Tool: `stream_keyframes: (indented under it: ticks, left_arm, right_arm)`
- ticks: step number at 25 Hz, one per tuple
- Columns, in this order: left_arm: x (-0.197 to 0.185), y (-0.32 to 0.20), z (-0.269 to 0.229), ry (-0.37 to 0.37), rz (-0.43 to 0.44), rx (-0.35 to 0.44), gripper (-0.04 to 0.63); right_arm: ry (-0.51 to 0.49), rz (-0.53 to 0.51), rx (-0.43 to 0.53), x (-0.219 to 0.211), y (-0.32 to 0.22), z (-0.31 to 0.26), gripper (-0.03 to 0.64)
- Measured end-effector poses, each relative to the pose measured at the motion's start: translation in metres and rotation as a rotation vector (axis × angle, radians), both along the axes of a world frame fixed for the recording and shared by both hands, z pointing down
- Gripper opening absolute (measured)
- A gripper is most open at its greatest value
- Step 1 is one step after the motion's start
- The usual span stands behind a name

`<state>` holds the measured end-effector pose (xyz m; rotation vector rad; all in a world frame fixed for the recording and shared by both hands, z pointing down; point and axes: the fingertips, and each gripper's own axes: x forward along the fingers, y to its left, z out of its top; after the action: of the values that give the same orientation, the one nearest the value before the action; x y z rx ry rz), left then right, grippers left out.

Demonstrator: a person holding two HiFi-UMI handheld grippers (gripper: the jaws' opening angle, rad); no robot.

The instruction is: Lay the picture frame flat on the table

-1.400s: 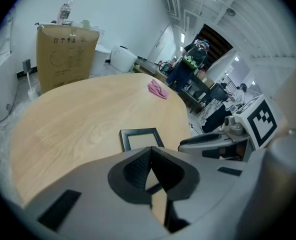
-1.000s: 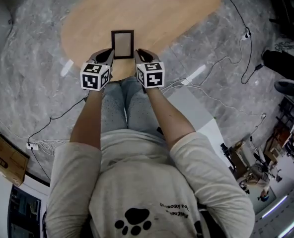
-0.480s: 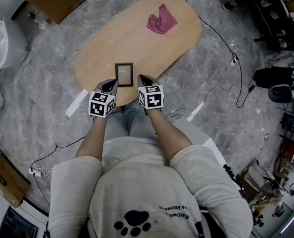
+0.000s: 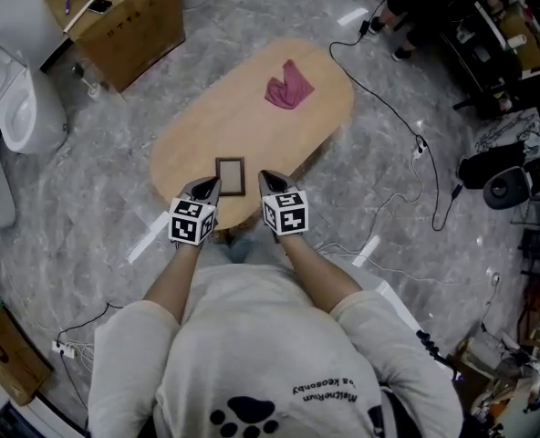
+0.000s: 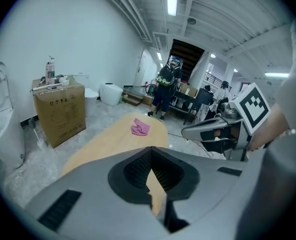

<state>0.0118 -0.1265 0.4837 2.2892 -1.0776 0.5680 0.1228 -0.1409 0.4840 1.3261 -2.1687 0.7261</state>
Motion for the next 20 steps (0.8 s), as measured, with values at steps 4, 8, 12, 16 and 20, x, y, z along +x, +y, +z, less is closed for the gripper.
stream_keyframes:
  ticks: [4, 8, 12, 16, 20]
  left_arm:
    - [-0.005, -0.005, -0.034, 0.005, -0.028, 0.077, 0.009]
    - [-0.012, -0.016, -0.077, 0.009, -0.071, 0.180, 0.009]
    - [-0.011, -0.020, -0.125, 0.033, -0.112, 0.287, 0.009]
    - [-0.005, -0.017, -0.166, 0.029, -0.115, 0.380, 0.009]
    - [-0.002, -0.009, -0.198, 0.064, -0.126, 0.436, 0.009]
  right_arm:
    - [-0.028, 0.013, 0.076, 0.000, -0.002, -0.033, 0.011]
    - [-0.057, 0.016, 0.186, -0.006, -0.008, -0.080, 0.011]
    - [-0.102, 0.020, 0.307, -0.010, -0.007, -0.133, 0.011]
    - [-0.084, -0.030, 0.451, -0.020, -0.002, -0.185, 0.012]
    - [-0.135, -0.021, 0.514, -0.024, 0.004, -0.224, 0.012]
